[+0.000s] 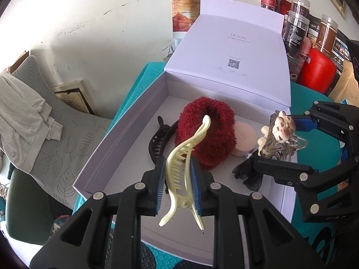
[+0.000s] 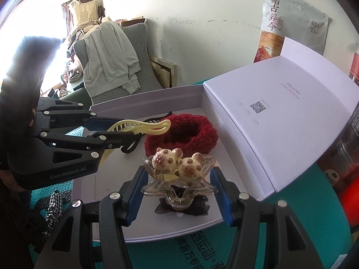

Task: Organize objects
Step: 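Carry the cream claw clip and bear-head clip over the white box, then lower both clips into the box and open both tools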

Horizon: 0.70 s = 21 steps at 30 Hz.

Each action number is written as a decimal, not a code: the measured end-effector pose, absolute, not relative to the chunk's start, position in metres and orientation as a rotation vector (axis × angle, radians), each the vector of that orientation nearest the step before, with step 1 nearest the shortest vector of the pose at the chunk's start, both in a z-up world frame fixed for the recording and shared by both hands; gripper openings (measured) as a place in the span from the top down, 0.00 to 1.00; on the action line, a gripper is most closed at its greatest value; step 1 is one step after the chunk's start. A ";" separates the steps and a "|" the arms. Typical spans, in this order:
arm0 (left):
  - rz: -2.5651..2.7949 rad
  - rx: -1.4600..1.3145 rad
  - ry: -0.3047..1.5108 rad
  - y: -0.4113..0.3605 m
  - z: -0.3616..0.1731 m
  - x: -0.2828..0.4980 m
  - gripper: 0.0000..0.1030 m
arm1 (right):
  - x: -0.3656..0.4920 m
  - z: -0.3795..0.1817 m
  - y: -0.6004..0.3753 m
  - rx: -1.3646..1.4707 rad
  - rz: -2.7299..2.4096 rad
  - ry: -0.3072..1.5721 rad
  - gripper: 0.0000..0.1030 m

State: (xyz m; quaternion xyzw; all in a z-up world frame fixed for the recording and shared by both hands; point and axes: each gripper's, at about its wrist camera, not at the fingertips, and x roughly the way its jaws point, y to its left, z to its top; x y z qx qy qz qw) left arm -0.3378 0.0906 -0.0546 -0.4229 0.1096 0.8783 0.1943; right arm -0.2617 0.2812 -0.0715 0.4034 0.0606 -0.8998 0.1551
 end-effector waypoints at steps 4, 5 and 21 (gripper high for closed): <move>2.468 -1.167 0.325 0.094 -0.055 -0.348 0.80 | -0.271 -0.071 0.282 1.146 -2.587 0.177 0.44; 2.473 -1.161 0.330 0.095 -0.055 -0.351 0.80 | -0.274 -0.070 0.283 1.139 -2.590 0.176 0.44; 2.473 -1.070 0.423 0.121 -0.061 -0.387 0.80 | -0.310 -0.079 0.284 1.125 -2.618 0.177 0.44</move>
